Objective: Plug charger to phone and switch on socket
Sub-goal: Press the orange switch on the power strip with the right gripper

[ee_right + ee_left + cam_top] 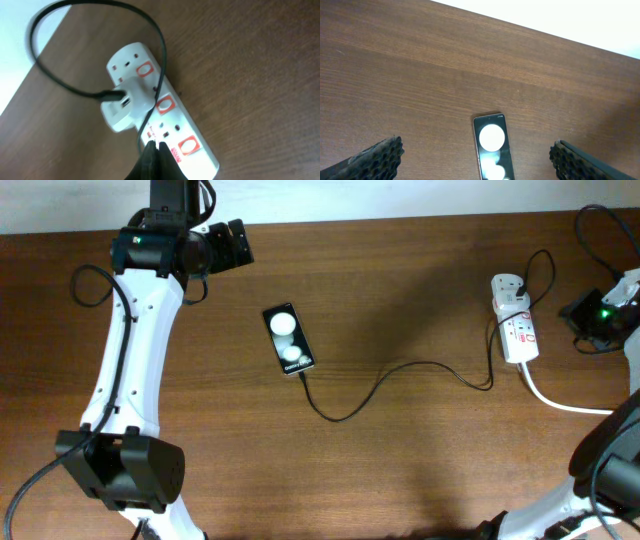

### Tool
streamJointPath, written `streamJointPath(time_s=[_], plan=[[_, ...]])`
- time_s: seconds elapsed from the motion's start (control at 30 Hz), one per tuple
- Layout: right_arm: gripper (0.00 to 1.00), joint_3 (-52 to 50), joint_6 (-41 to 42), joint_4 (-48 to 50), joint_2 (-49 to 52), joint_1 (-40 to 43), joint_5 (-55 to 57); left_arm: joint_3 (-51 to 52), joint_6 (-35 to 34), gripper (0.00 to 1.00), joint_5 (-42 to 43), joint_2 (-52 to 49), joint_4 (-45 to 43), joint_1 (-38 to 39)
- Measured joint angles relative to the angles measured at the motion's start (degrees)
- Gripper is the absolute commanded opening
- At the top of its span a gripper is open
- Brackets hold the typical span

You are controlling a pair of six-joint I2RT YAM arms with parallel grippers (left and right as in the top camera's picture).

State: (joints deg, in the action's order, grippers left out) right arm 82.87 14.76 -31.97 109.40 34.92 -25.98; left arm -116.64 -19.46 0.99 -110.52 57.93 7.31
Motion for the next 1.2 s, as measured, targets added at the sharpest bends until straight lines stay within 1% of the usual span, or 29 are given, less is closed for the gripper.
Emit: streamJointPath(time_s=[0.17,0.33,0.5,1.0,1.2], plan=[[0.04,0.0,0.68,5.29,5.84,-0.63,-0.09,0.0,0.02,0.99,0.0,0.0,-0.02,0.0],[0.04,0.0,4.83,10.03,10.45,-1.57,-0.07,0.0,0.0,0.99,0.0,0.0,-0.02,0.0],[0.04,0.04,4.98,13.0,13.29,-5.09,-0.04,0.0,0.02,0.99,0.0,0.0,-0.02,0.0],[0.04,1.33,4.94,10.73,13.66,-6.12,1.49,0.0,0.02,0.99,0.0,0.0,-0.02,0.0],[0.04,2.86,4.94,7.48,13.99,-6.54,2.4,0.0,0.0,0.99,0.0,0.0,-0.02,0.0]])
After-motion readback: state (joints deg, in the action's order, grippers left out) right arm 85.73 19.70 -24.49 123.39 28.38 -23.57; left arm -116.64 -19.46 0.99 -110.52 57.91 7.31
